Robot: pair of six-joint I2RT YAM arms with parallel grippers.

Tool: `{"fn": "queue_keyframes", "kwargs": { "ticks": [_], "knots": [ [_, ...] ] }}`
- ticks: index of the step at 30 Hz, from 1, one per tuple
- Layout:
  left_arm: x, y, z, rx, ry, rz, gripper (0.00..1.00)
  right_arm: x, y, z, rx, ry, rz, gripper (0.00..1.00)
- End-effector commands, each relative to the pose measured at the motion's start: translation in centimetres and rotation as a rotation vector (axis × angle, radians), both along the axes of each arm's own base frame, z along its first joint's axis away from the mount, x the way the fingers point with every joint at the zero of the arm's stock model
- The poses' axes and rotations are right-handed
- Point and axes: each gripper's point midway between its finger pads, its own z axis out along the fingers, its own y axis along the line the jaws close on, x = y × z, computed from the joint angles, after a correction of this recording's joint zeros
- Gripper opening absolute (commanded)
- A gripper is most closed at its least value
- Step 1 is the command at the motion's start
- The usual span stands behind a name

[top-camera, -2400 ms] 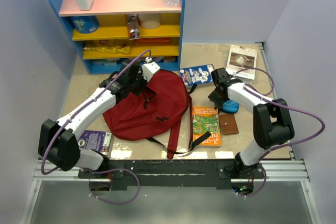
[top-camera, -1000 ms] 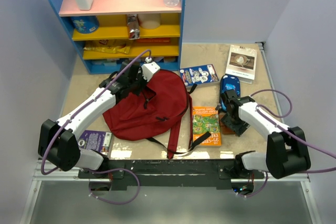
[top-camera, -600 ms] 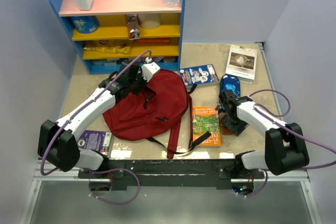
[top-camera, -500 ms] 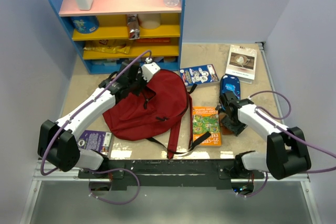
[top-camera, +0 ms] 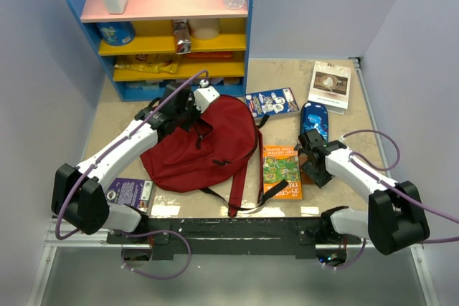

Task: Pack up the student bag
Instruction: Adjust the personal item at the center of the board.

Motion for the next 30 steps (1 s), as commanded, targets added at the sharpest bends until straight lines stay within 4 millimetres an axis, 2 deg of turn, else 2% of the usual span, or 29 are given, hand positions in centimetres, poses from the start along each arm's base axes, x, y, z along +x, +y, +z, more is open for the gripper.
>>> {"fn": "queue_keyframes", "kwargs": {
  "ticks": [1,2,5,9,13,17,19,22,25,26,28,29,30],
  "knots": [
    [1.1,0.1,4.6,-0.022,-0.132,-0.021,0.00,-1.2,-0.4,-0.6,-0.035,0.034,-0.056,0.41],
    [1.1,0.2,4.7,-0.019,-0.135,-0.017,0.00,-1.0,-0.3,-0.4,-0.028,0.015,-0.050,0.26],
    [1.2,0.3,4.9,-0.018,-0.137,-0.021,0.00,-0.3,1.3,-0.7,0.031,-0.022,-0.018,0.18],
    [1.0,0.3,4.9,-0.017,-0.133,-0.023,0.00,1.2,5.3,-0.9,0.095,-0.062,0.078,0.17],
    [0.8,0.6,5.1,-0.012,-0.136,-0.021,0.00,1.1,10.3,-1.6,0.102,-0.014,0.217,0.17],
    [0.6,0.8,5.4,-0.009,-0.141,-0.016,0.00,1.4,13.5,-1.9,0.118,0.000,0.303,0.18],
    [0.5,0.8,5.5,-0.011,-0.142,-0.021,0.00,2.0,15.0,-1.3,0.148,-0.036,0.351,0.18],
    [0.4,0.9,5.5,-0.011,-0.137,-0.019,0.00,2.8,15.6,0.2,0.158,-0.076,0.370,0.22],
    [0.4,0.8,5.6,-0.018,-0.135,-0.019,0.00,3.0,14.7,2.1,0.138,-0.121,0.350,0.35],
    [0.4,0.7,5.7,-0.020,-0.136,-0.020,0.00,3.2,14.7,3.7,0.161,-0.170,0.346,0.42],
    [0.4,0.6,5.6,-0.023,-0.133,-0.023,0.00,2.8,13.5,4.7,0.156,-0.208,0.322,0.47],
    [0.4,0.5,5.7,-0.025,-0.134,-0.025,0.00,2.6,13.1,5.9,0.177,-0.257,0.309,0.51],
    [0.4,0.5,5.7,-0.027,-0.133,-0.025,0.00,2.0,12.0,5.4,0.161,-0.261,0.279,0.53]
  ]
}}
